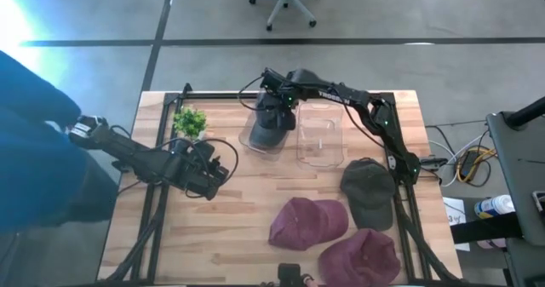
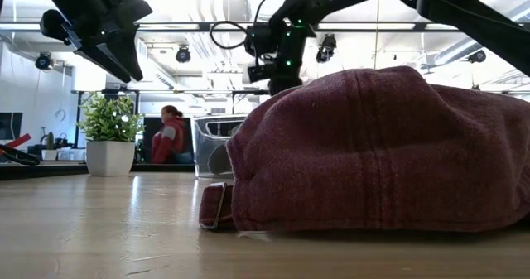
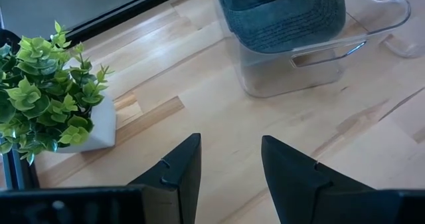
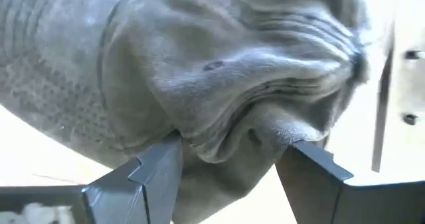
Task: Pick & Place hat
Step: Put the black cap into the left transparent bin
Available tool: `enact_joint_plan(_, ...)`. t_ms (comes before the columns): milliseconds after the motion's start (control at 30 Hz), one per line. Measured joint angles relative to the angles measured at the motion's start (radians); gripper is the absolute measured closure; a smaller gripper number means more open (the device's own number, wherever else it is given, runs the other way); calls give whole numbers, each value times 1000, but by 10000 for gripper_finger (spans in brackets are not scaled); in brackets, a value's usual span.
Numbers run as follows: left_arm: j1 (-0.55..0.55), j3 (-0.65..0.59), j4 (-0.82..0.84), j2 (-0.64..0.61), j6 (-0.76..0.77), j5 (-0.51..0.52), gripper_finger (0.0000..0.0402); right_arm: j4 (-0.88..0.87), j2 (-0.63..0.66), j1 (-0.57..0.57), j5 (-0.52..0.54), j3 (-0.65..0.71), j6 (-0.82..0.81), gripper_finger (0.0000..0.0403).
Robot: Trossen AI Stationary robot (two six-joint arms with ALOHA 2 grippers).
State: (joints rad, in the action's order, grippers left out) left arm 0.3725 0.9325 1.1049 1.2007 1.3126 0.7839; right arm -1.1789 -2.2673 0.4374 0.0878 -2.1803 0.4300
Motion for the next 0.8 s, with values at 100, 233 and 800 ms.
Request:
enact_joint_plan(100, 0, 0, -2, 0, 0, -1, 250, -23, 1, -3, 74, -20, -8, 179)
enact_joint_plan(233, 0, 0, -2, 0, -6, -1, 250, -18, 2, -2, 91, 7, 18, 179)
enact_joint_plan(800, 0, 0, -34, 0, -18, -1, 250, 77, -24, -11, -87, 169, 110, 179)
